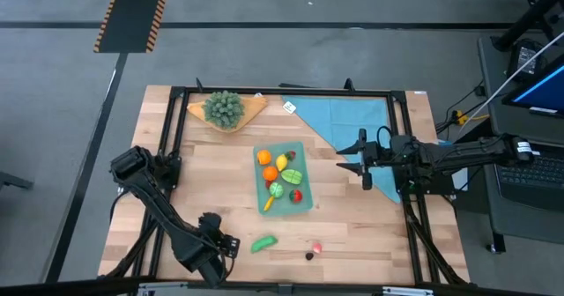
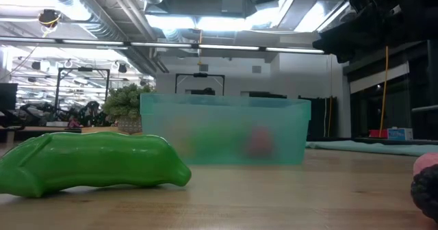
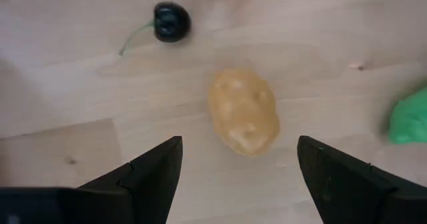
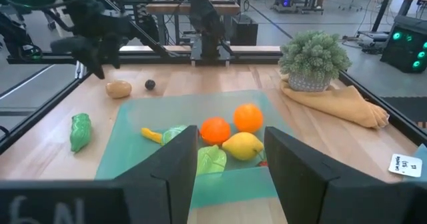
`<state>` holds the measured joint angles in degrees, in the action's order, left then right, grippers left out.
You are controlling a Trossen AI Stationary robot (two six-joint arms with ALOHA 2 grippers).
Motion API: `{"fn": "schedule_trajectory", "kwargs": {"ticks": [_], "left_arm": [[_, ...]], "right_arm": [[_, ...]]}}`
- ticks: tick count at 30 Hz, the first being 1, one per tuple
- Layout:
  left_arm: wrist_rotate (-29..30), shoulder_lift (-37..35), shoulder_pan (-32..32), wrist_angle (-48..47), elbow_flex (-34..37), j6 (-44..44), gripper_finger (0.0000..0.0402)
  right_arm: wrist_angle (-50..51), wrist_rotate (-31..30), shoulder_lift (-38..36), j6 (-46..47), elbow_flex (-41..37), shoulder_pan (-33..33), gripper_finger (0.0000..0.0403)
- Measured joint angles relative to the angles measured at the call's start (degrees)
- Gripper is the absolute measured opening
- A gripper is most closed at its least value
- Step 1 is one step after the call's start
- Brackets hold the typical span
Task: Pick and placing Produce into tupperware
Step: Put the potato into the bin
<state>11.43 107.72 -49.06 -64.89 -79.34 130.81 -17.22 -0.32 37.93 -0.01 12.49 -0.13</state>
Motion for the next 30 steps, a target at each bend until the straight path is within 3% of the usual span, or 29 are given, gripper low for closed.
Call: {"fn": "schedule_trajectory", "kwargs": {"ticks": [30], "left_arm": [[0.8,0.0,1.6,15.8,11.7,3.6,0.0286]], "right_arm": [[-0.1,0.0,0.5,0.0,0.0,0.0,0.0176]]}}
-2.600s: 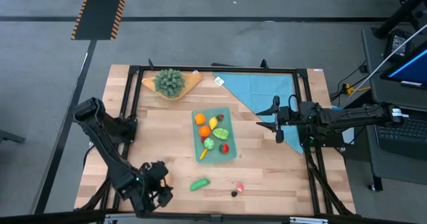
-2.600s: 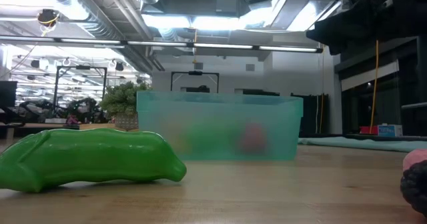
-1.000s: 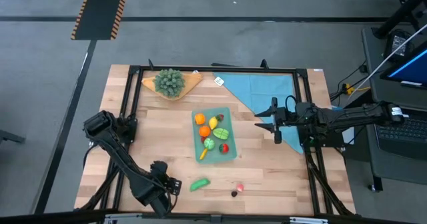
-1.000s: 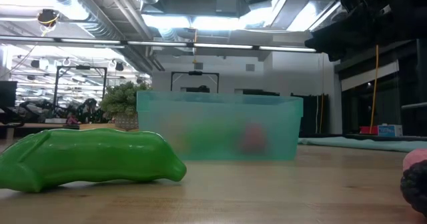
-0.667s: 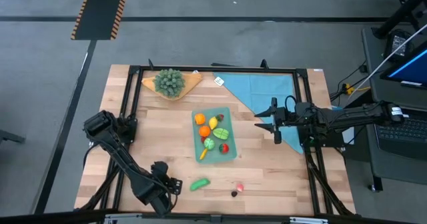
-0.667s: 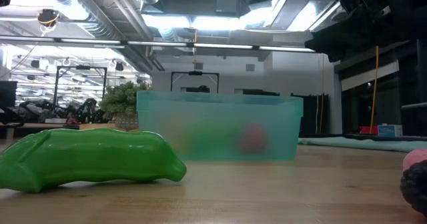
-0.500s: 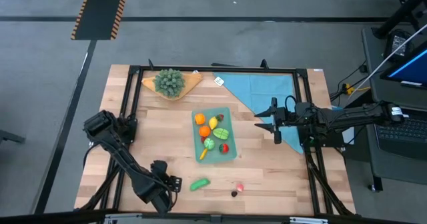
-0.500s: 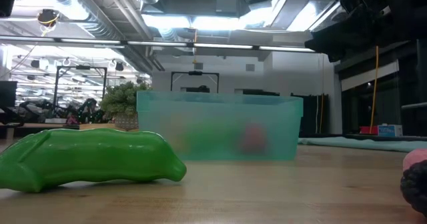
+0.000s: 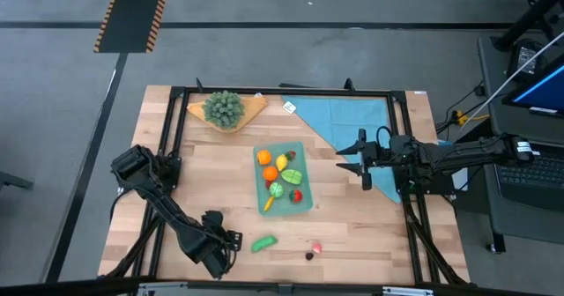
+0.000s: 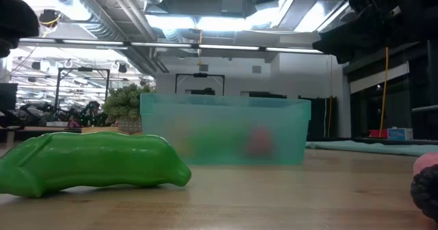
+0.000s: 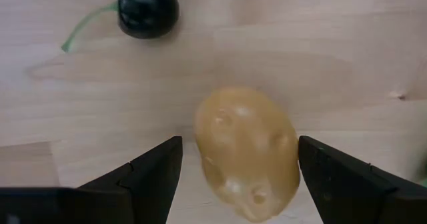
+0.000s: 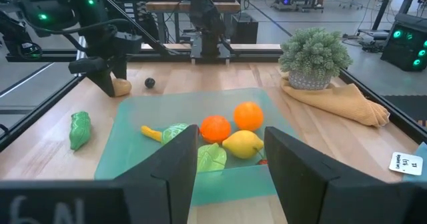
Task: Pick and placing Produce into tupperware
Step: Put the potato into the bin
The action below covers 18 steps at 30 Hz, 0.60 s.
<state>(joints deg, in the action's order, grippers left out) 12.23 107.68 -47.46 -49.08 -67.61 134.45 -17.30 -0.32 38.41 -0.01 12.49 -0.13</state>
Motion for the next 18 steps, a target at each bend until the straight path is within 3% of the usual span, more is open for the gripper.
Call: {"fn": "schedule_trajectory", "kwargs": {"ticks": [13,18], "left_arm": [[0.0,0.0,0.0,0.3,0.4,-0.1,0.0286],[0.0,0.0,0.0,0.3,0.4,-0.1,0.0265]], "right_arm": [[0.0,0.0,0.0,0.0,0.0,0.0,0.0176],[0.0,0.0,0.0,0.0,0.0,0.0,0.0176]]}}
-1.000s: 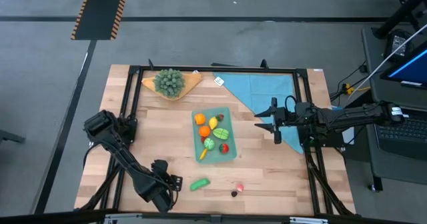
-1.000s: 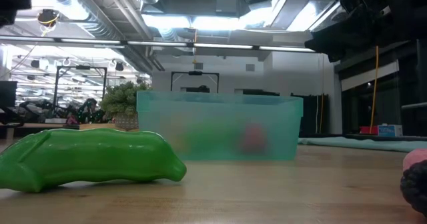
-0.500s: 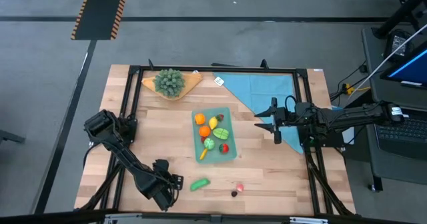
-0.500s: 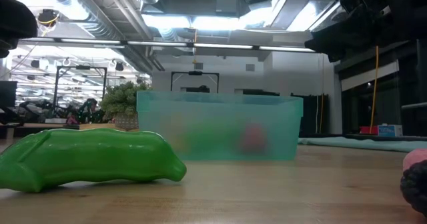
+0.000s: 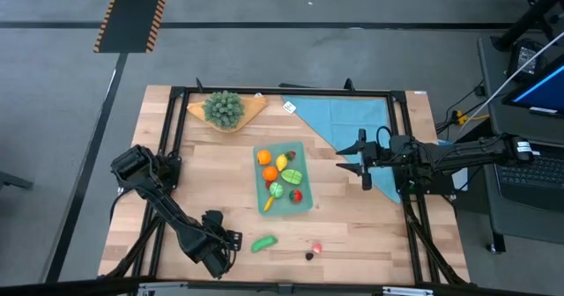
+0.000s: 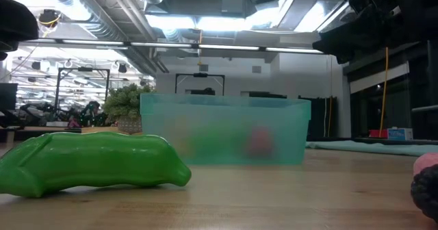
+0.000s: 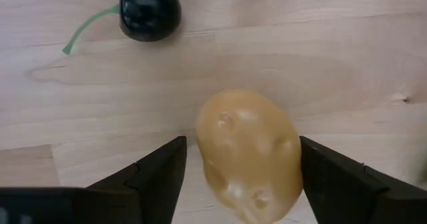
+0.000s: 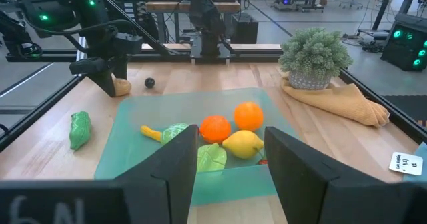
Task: Pick and placing Produce into tupperware
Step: Put the potato into the bin
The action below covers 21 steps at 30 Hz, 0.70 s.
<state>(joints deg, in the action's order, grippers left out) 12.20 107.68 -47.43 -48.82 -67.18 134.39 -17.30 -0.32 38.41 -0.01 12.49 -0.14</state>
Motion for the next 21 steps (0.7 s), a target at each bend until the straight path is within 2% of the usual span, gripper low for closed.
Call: {"fn": "schedule_trajectory", "kwargs": {"ticks": [8,15,21], "left_arm": [[0.0,0.0,0.6,0.0,0.0,0.0,0.0218],[0.0,0.0,0.7,0.0,0.0,-0.2,0.0200],[-0.1,0.0,0.7,0.2,0.0,-4.5,0.0191]], "right_arm": [[0.1,0.0,0.0,1.3,0.0,0.0,0.0176],[1.9,0.0,0.0,1.3,0.0,0.0,0.0176],[2.4,0.0,0.0,1.3,0.0,0.0,0.0176]]}}
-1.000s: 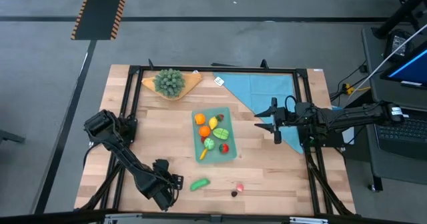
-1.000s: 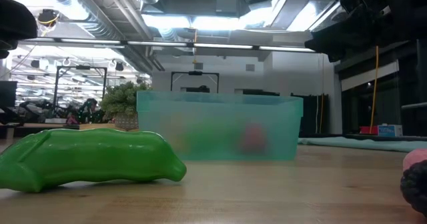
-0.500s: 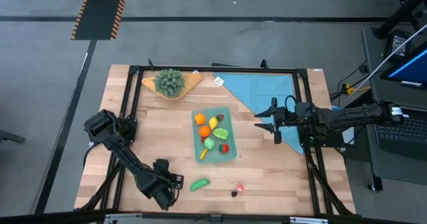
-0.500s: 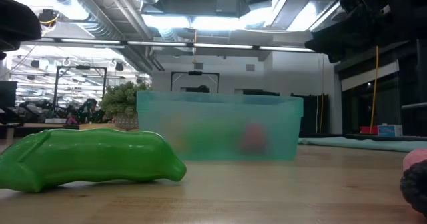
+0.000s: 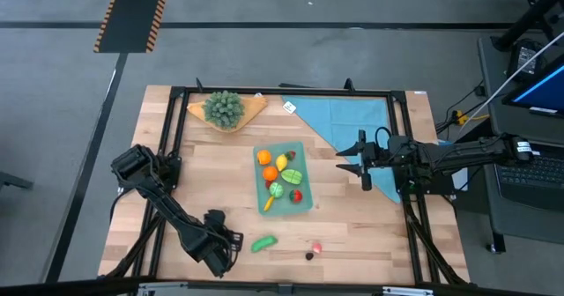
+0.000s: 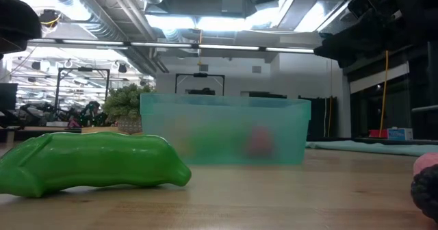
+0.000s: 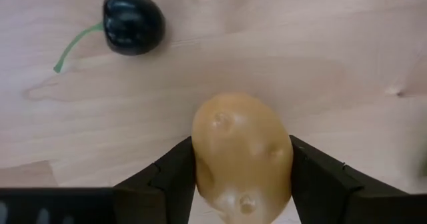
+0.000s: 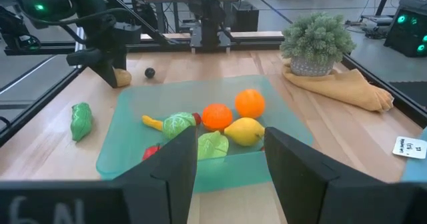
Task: Pick and placing Produce into tupperware
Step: Put the potato into the bin
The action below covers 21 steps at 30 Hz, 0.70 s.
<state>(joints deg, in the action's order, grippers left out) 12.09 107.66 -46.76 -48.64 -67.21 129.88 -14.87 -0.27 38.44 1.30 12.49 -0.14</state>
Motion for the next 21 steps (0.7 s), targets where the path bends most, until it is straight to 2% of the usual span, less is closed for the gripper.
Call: {"fn": "schedule_trajectory", "kwargs": {"ticks": [9,13,17,21], "left_arm": [[-1.2,-0.7,0.2,-0.7,-2.6,-13.9,0.0190],[2.0,-2.9,0.3,-1.9,-4.2,-20.8,0.0193],[9.8,-6.3,0.2,-4.1,-5.0,-26.7,0.0190],[21.2,-10.2,-0.5,-6.7,-5.0,-32.4,0.0189]], "right_arm": [[-0.2,0.0,0.0,0.1,0.0,0.0,0.0176],[-0.3,0.0,0.0,0.2,0.0,0.0,0.0176],[-0.3,0.0,0.0,0.2,0.0,0.0,0.0176],[-0.3,0.0,0.0,0.3,0.0,0.0,0.0176]]}}
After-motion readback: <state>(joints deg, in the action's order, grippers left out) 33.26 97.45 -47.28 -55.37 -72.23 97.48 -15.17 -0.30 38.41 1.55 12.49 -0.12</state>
